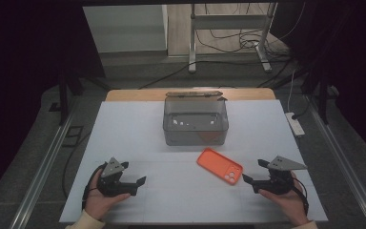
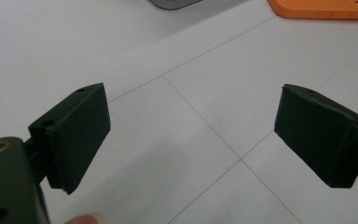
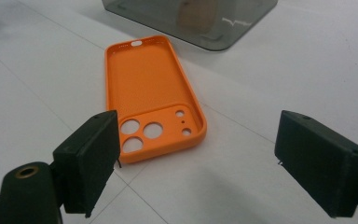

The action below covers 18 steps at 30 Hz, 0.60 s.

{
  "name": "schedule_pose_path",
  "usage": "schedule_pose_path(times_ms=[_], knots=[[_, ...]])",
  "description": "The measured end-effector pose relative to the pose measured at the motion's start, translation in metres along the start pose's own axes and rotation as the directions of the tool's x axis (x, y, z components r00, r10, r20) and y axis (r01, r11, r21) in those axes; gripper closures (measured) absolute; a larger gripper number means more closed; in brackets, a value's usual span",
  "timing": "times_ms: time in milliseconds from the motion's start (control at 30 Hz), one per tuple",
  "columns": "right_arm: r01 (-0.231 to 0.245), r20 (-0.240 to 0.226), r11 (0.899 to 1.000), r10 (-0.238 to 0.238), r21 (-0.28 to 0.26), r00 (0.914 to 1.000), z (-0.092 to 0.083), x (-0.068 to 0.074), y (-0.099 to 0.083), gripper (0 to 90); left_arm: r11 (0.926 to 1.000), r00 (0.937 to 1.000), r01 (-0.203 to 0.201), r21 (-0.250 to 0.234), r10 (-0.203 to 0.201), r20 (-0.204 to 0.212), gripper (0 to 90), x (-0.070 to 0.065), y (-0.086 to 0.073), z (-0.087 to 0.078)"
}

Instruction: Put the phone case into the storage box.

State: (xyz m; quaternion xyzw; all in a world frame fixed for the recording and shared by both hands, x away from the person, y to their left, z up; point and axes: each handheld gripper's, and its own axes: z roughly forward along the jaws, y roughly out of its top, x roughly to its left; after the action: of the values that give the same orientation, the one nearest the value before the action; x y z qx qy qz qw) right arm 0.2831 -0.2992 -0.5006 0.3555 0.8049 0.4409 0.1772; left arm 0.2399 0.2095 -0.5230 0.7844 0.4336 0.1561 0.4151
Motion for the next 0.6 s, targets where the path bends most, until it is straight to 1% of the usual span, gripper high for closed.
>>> schedule_pose_path(times_ms=[133,167,267,367,600], knots=[[0.000,0.000,1.000,0.000,0.004,1.0000,0.0010,0.0001,0.0007,14.7,0.9999,1.0000,0.002,-0.011,-0.002,0.000,10.9,0.0009,-0.0020,-0.0011],[0.009,-0.001,1.000,-0.009,0.007,1.0000,0.0020,0.0004,0.0015,14.9,0.9999,1.0000,-0.003,-0.010,0.003,0.001,11.5,0.0006,-0.0025,-0.0023],[0.014,-0.003,1.000,-0.014,0.009,0.9999,0.0033,0.0013,0.0022,15.0,1.0000,1.0000,-0.006,-0.004,0.006,-0.002,11.5,-0.0003,-0.0026,-0.0033],[0.024,-0.008,1.000,-0.023,0.014,0.9997,0.0040,0.0025,0.0021,15.0,0.9999,0.9999,-0.007,-0.013,0.007,-0.008,11.4,-0.0009,-0.0019,-0.0056],[0.019,-0.008,1.000,-0.019,0.013,0.9998,0.0031,0.0013,0.0009,15.0,0.9995,0.9999,-0.014,-0.027,0.013,-0.009,11.6,-0.0008,0.0005,-0.0050]])
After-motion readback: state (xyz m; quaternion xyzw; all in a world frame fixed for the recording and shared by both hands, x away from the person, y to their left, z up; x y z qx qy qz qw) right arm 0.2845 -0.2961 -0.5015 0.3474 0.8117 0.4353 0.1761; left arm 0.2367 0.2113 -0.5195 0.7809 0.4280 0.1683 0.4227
